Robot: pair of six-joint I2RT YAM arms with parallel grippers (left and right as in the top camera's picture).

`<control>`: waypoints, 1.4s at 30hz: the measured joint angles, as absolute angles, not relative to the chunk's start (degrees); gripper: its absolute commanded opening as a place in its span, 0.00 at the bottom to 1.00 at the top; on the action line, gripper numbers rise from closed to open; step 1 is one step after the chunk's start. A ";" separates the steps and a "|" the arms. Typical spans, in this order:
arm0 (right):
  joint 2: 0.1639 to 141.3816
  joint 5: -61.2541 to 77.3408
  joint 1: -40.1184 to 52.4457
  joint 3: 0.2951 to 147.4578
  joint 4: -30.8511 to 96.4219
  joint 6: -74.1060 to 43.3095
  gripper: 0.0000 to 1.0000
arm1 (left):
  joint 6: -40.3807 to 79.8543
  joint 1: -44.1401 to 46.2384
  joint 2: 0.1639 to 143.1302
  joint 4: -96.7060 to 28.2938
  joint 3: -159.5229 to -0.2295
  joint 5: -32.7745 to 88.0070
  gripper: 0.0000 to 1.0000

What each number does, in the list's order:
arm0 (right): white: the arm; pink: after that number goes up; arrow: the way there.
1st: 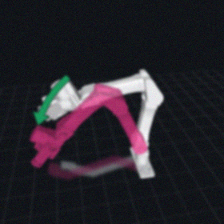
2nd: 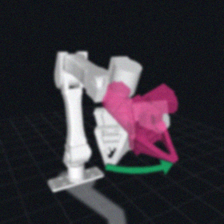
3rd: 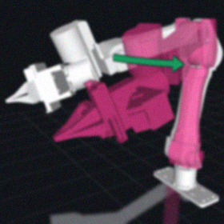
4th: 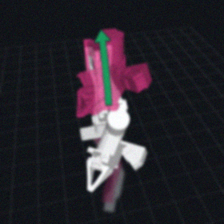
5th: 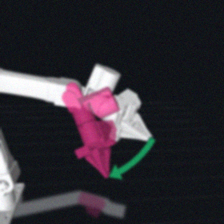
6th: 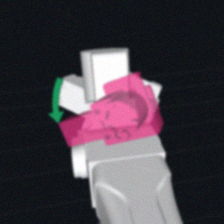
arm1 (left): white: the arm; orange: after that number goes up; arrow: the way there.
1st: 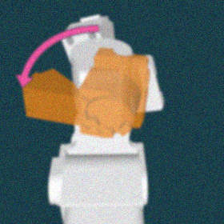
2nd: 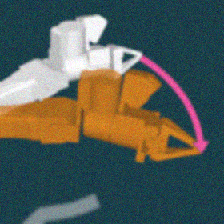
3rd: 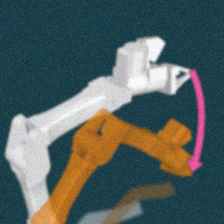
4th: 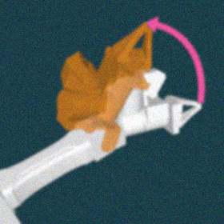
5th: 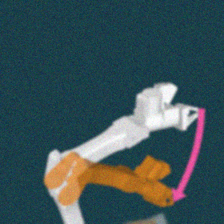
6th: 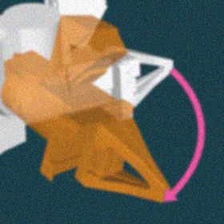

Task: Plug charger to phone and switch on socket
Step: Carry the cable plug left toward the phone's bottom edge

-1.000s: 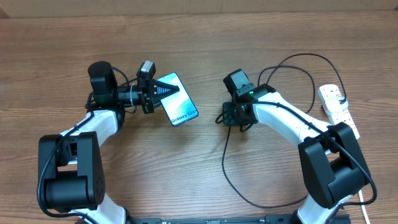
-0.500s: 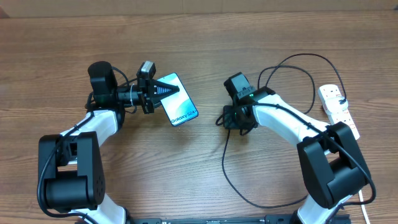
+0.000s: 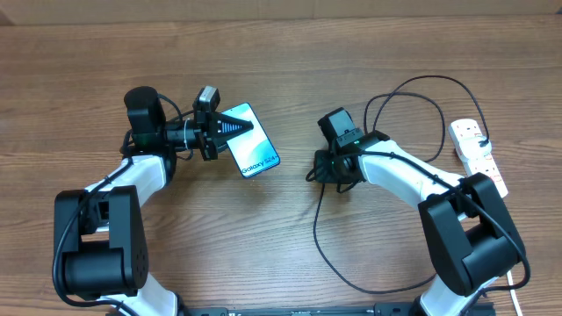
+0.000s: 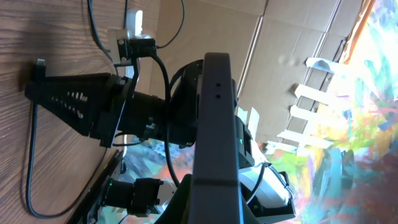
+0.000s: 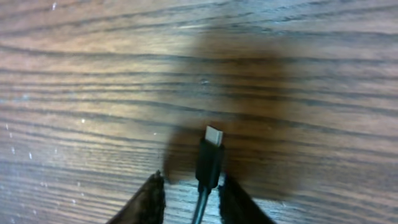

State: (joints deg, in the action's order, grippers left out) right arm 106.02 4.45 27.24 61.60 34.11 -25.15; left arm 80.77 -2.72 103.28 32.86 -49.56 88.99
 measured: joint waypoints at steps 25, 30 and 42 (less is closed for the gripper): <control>98.80 35.33 22.63 65.49 48.38 -14.63 0.04 | 75.16 -2.72 103.31 36.73 -49.56 88.99 0.04; 91.29 42.94 22.13 65.91 57.12 -8.38 0.04 | 74.59 -2.72 103.31 43.44 -49.65 89.03 0.04; 89.95 57.65 25.12 66.00 58.59 3.73 0.04 | 74.54 -2.13 103.31 46.39 -49.65 89.23 0.04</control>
State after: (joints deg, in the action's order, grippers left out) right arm 89.95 57.65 25.12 66.00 58.59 3.73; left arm 74.54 -2.13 103.31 46.39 -49.65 89.23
